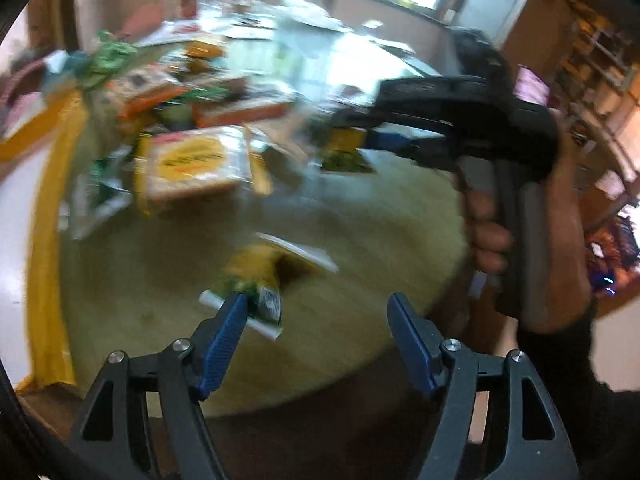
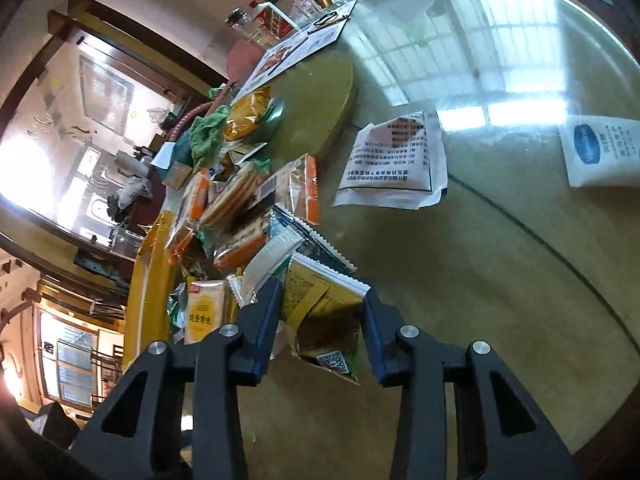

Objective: Organize snacks
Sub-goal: 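Lift the chip packet with the right tool and carry it over the yellow tray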

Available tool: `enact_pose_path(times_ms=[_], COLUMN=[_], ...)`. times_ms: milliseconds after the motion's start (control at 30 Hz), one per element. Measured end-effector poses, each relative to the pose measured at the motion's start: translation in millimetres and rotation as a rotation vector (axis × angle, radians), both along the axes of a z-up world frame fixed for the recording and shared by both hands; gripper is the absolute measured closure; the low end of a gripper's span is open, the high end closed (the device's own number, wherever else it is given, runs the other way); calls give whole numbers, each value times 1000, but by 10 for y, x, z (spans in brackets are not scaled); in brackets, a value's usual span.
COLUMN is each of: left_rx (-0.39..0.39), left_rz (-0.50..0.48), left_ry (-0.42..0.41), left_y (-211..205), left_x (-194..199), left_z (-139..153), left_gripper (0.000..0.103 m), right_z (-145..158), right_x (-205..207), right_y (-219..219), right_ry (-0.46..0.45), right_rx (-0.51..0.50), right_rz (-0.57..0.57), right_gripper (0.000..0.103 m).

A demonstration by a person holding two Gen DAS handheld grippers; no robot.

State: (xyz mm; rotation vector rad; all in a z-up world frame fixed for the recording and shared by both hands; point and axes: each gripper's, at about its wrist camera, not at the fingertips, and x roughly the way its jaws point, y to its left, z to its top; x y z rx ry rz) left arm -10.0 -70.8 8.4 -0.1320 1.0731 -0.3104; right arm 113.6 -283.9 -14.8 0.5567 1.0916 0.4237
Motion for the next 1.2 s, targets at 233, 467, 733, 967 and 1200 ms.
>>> enact_pose_path(times_ms=[233,467,733,967,1200], left_rx=[22,-31,-26,-133,-22], left_rz=[85,183,243,320,578], left_ry=[-36,70,70,-39,-184], left_y=[166,264,232,595,1382], left_x=[106,384,413,131,-273], left_z=[81,-147,-211,210,824], left_gripper=[30,30,69,71,71], right_z=[56,40,18,241,725], right_x=[-170,-264,-308,-501,-723], right_y=[-43,0,62,265,1181], right_ry=[-64,-69,-84,-159,-277], right_rx=[-71,-77,-86,-5,158], right_rz=[43,84,103,165,440], right_gripper=[68,67,69,70,70])
